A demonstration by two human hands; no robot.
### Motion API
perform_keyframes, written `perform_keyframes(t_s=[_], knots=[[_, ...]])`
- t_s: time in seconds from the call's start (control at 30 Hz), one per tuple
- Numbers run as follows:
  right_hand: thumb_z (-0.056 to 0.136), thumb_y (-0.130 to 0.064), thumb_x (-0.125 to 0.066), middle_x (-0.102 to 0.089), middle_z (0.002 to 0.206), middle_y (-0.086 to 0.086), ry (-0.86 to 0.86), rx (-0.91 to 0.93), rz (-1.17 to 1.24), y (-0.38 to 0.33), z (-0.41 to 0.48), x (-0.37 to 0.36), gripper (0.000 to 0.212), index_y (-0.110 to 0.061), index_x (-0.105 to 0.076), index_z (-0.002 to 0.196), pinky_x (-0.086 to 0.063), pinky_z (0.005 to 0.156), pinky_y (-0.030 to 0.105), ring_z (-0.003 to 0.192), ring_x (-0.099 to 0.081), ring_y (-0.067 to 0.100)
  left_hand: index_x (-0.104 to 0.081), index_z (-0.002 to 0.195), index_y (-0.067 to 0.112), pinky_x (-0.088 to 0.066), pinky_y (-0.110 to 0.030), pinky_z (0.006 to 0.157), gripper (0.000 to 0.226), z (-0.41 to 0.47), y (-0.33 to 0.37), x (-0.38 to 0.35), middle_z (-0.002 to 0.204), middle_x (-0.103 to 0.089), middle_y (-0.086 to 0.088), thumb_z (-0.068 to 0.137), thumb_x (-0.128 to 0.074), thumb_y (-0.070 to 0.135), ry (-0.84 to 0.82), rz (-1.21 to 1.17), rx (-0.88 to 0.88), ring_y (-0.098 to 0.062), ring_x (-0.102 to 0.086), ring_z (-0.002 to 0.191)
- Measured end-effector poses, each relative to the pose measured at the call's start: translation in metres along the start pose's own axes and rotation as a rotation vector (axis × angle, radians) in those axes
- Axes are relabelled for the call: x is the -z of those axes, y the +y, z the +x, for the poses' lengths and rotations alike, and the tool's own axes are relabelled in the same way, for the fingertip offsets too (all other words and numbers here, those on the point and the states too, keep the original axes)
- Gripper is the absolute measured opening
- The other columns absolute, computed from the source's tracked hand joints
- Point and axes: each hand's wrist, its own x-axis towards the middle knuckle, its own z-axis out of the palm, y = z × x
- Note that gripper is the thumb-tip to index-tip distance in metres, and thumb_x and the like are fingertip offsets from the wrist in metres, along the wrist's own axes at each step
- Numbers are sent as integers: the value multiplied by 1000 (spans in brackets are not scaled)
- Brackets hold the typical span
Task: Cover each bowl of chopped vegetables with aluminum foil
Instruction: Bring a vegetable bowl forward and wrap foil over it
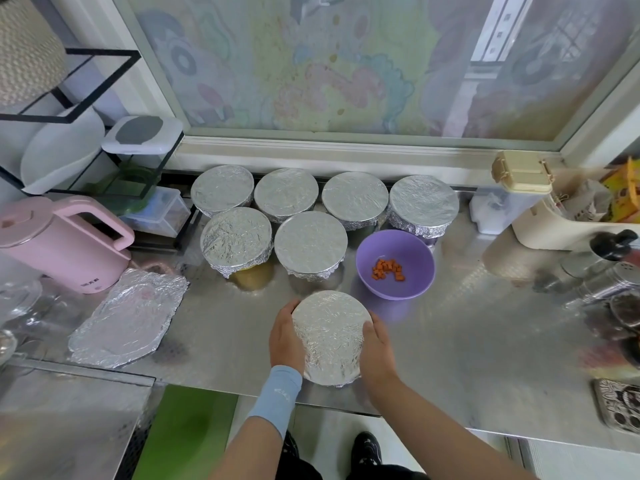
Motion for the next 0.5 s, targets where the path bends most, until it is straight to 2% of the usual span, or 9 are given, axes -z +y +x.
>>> perform_keyframes(t_s=[0.1,0.2,0.27,0.33,0.4,0.47,0.5], knots=[[103,-23,-34,-64,114,-5,8,6,-58,-1,-1,1,31,-31,-56,123,-48,92,35,105,-59,14,-71,110,30,-49,-45,99,35,6,6,2,112,-71,5,97,-38,35,-54,-79,37,-20,-63,108],[101,-24,-40,-54,132,-7,-20,67,-293,-6,1,8,34,-29,-49,133,-40,104,33,119,-52,16,-67,118,28,-47,-35,98,35,5,4,8,119,-67,6,100,-38,33,-25,-169,52,-17,-59,115],[100,-19,-44,-38,143,-5,-27,228,-530,-14,3,14,49,-17,-34,148,-25,110,24,135,-36,15,-64,122,29,-38,-29,102,35,-6,-4,12,128,-61,11,101,-36,30,104,-169,-20,-12,-51,124],[98,-15,-46,-30,152,0,-100,466,-753,-22,7,14,56,-13,-29,151,-17,112,21,141,-26,16,-59,130,25,-34,-26,103,36,-23,-13,10,133,-56,11,103,-35,27,194,-167,-84,-10,-48,127],[97,-16,-46,-26,157,5,-229,621,-959,-27,17,11,57,-11,-28,151,-17,118,26,144,-23,19,-55,134,25,-38,-31,106,38,-34,-22,4,134,-56,9,101,-37,35,191,-223,-84,-11,-50,125],[98,-23,-42,-23,159,6,-319,673,-1064,-29,26,7,59,-10,-24,153,-17,121,34,146,-20,20,-54,132,30,-44,-38,105,43,-37,-24,-3,132,-59,5,94,-41,47,133,-325,-52,-14,-55,122],[99,-25,-42,-22,159,6,-332,666,-1076,-29,30,6,59,-10,-23,153,-15,121,34,146,-19,20,-54,130,33,-46,-38,101,44,-37,-23,-5,130,-61,4,92,-43,51,113,-378,-23,-15,-57,120]])
